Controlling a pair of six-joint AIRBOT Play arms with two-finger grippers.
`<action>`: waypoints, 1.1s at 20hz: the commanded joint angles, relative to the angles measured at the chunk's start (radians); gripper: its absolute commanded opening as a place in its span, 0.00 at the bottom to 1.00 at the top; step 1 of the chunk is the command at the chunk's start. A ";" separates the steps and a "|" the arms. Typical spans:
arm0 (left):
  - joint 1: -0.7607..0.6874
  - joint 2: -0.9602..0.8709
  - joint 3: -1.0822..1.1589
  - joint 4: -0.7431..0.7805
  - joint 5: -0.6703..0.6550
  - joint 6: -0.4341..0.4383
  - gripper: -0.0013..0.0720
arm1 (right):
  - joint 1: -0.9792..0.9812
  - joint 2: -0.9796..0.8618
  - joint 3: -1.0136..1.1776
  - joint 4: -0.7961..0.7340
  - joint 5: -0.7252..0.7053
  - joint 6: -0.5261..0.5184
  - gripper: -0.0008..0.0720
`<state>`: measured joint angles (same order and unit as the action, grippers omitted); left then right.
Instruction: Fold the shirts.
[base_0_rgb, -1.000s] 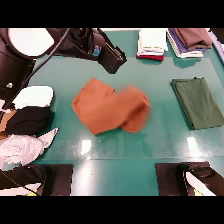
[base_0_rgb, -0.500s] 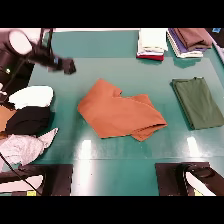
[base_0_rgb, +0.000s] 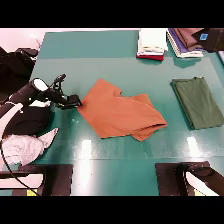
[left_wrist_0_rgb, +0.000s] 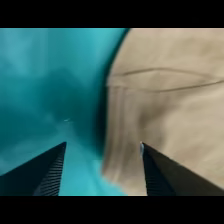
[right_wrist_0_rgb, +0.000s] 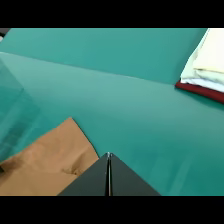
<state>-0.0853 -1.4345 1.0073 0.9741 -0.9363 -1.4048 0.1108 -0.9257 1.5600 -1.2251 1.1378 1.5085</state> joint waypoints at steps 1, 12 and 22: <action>-0.004 -0.031 -0.032 -0.147 0.031 0.071 0.77 | 0.001 -0.039 0.000 0.003 0.022 0.001 0.04; 0.013 0.045 0.348 0.030 -0.080 0.104 0.05 | -0.187 -0.058 -0.464 -0.022 0.121 0.001 0.58; 0.012 0.040 0.359 0.042 -0.129 0.095 0.05 | 0.011 -0.518 -0.524 0.239 -0.203 -0.081 0.73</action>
<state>-0.0738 -1.3949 1.3609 1.0100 -1.0481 -1.3052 0.0509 -1.3128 0.9894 -1.0435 1.0012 1.4513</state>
